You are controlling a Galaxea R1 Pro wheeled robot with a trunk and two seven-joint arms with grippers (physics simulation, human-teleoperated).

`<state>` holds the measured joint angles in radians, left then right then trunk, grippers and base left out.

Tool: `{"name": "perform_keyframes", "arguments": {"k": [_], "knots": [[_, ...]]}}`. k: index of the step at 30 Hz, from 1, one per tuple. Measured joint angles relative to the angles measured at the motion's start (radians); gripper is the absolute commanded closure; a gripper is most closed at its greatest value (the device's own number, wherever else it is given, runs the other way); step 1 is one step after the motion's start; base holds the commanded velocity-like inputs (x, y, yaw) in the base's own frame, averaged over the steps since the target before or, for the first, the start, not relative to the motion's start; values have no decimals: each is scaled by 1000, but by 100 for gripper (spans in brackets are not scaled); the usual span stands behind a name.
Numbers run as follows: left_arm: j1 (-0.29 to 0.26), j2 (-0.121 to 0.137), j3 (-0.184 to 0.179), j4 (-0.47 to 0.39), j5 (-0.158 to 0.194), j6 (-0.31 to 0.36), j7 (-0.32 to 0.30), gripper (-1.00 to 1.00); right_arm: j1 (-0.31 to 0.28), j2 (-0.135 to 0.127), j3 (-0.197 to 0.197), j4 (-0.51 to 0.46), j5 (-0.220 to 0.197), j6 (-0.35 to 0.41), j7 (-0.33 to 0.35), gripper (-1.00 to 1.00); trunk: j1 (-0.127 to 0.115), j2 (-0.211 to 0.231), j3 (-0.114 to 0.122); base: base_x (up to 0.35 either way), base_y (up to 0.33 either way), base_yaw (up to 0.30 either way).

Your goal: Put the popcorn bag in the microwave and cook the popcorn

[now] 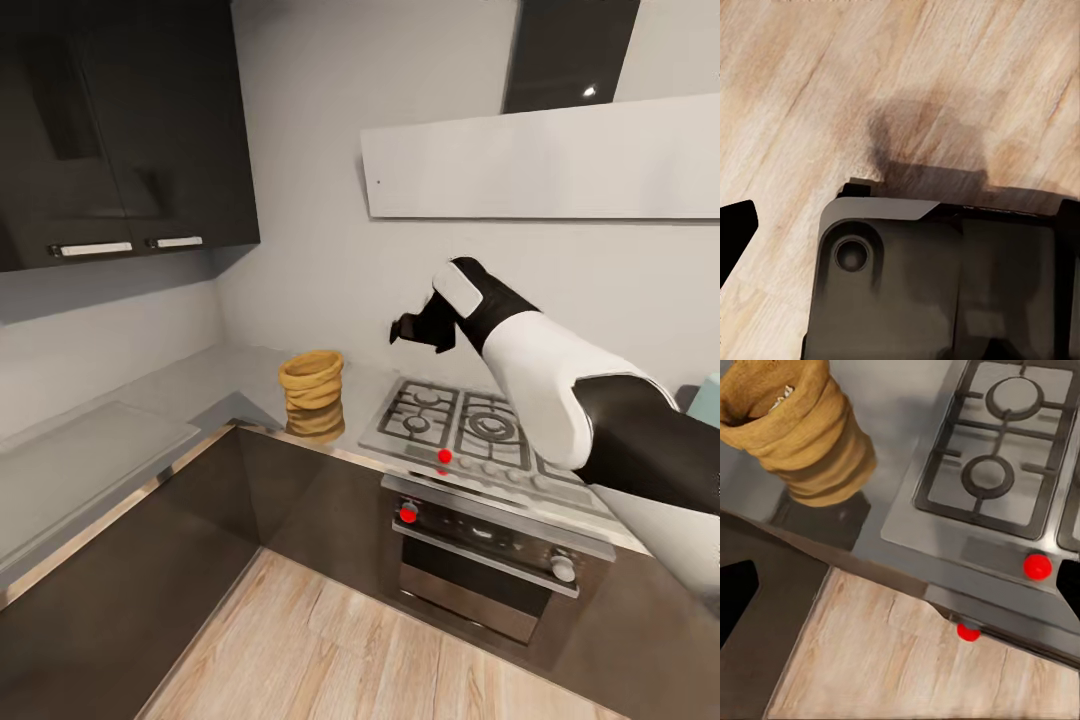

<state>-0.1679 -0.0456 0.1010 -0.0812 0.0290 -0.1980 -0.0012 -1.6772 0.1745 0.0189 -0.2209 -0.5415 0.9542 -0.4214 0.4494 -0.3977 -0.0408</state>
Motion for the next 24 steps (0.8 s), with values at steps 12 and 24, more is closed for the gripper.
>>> {"name": "perform_keyframes", "arguments": {"k": [12,24], "knots": [[0,0,0,1,-1,-1,0,-100,91,0,-24,5,-65,-190,-149,-100,0,0,0,167,166,0],[0,1,2,1,-1,-1,0,-100,155,0,-21,4,-72,-226,-162,-100,0,0,0,137,189,0]]}}
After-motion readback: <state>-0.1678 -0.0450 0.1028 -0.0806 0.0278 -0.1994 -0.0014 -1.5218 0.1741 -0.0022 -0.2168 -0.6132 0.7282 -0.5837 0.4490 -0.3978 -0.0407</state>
